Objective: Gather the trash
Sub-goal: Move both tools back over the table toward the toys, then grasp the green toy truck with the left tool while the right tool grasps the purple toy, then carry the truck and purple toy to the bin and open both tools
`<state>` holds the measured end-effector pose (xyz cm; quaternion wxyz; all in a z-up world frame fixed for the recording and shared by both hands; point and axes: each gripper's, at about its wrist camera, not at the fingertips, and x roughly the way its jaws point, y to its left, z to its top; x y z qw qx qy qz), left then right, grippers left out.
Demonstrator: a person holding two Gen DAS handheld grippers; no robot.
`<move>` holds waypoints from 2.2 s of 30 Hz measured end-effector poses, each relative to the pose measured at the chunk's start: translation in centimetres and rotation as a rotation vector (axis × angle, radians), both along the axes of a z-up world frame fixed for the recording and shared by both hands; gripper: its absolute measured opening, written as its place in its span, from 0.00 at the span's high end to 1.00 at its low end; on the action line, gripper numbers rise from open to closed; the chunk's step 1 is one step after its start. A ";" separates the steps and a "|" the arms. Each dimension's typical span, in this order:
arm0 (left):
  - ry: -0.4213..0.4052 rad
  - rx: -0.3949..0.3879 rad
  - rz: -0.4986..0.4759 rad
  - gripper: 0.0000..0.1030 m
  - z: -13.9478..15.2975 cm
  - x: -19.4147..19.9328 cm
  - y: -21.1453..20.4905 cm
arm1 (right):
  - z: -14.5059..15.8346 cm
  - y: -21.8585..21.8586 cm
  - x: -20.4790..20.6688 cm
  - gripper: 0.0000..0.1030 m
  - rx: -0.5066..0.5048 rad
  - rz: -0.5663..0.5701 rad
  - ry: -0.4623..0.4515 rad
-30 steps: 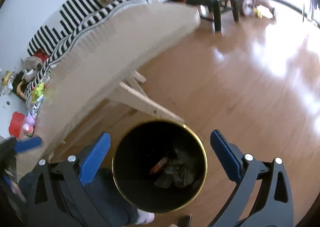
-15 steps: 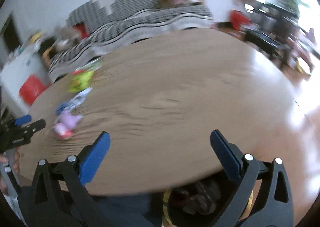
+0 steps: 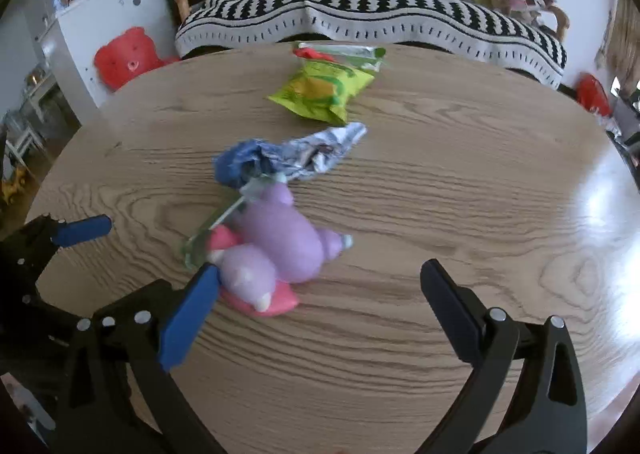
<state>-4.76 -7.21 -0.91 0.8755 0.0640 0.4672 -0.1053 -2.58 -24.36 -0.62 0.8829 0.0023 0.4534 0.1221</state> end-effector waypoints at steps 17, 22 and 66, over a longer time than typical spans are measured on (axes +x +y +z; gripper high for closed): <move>0.011 0.017 -0.048 0.07 -1.8 3.1 -3.6 | -0.7 -2.4 1.9 0.06 0.081 -0.079 0.000; 0.000 0.004 -0.026 0.07 -1.8 3.6 -2.4 | -1.9 -1.3 3.7 0.07 0.079 -0.072 0.027; -0.046 -0.082 -0.037 0.79 -1.0 3.8 -2.4 | -1.6 -3.7 2.2 0.55 0.086 -0.136 -0.095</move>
